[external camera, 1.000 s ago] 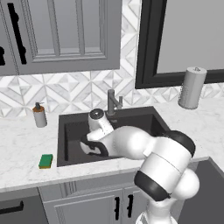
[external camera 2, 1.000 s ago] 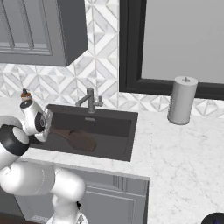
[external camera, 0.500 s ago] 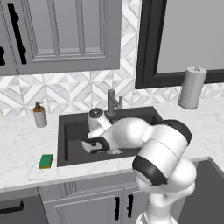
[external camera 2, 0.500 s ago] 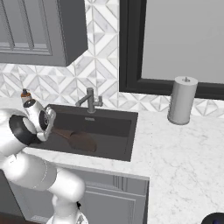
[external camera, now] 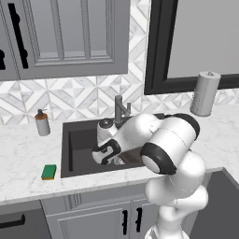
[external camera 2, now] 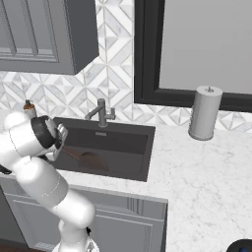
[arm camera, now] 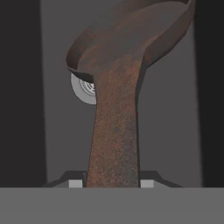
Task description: Pick the pan and sponge and place them into the sink. Then turn on the water.
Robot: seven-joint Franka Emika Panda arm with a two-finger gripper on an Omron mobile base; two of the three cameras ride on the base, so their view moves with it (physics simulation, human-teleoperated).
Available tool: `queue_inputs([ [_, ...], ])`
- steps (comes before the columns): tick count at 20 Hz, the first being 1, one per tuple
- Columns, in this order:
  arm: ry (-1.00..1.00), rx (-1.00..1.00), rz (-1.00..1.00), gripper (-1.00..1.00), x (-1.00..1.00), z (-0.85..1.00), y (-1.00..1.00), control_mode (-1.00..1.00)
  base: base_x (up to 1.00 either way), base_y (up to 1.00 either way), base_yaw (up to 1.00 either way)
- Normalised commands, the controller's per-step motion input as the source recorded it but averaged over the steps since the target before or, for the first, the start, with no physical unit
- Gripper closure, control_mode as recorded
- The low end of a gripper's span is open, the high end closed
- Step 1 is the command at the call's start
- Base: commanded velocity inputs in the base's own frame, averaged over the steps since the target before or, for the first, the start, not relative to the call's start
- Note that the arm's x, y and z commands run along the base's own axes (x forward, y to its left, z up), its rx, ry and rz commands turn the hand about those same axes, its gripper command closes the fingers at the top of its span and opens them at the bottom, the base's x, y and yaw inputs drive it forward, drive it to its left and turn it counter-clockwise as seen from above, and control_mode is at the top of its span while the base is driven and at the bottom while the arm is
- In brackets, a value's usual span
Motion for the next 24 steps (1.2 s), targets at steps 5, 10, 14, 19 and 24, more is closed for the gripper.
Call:
queue_inputs([
  [5, 0.0, 0.04, -0.04, 1.0, 0.26, -0.38, 0.0, -1.0, 0.0, 0.0, 0.0],
  [10, 0.0, 0.0, -0.03, -1.0, 0.21, -0.4, 0.04, -1.0, 0.0, 0.0, 0.0],
  [14, -0.02, 0.0, -0.01, -1.0, 0.0, -0.02, 0.16, -1.0, 0.0, 0.0, 0.0],
  [19, 0.0, -0.03, 0.0, -1.0, 0.0, 0.14, 0.37, -1.0, 0.0, 0.0, 0.0],
  [24, 0.05, -0.07, 0.0, -1.0, 0.0, 0.56, 0.18, -1.0, 0.0, 0.0, 0.0],
])
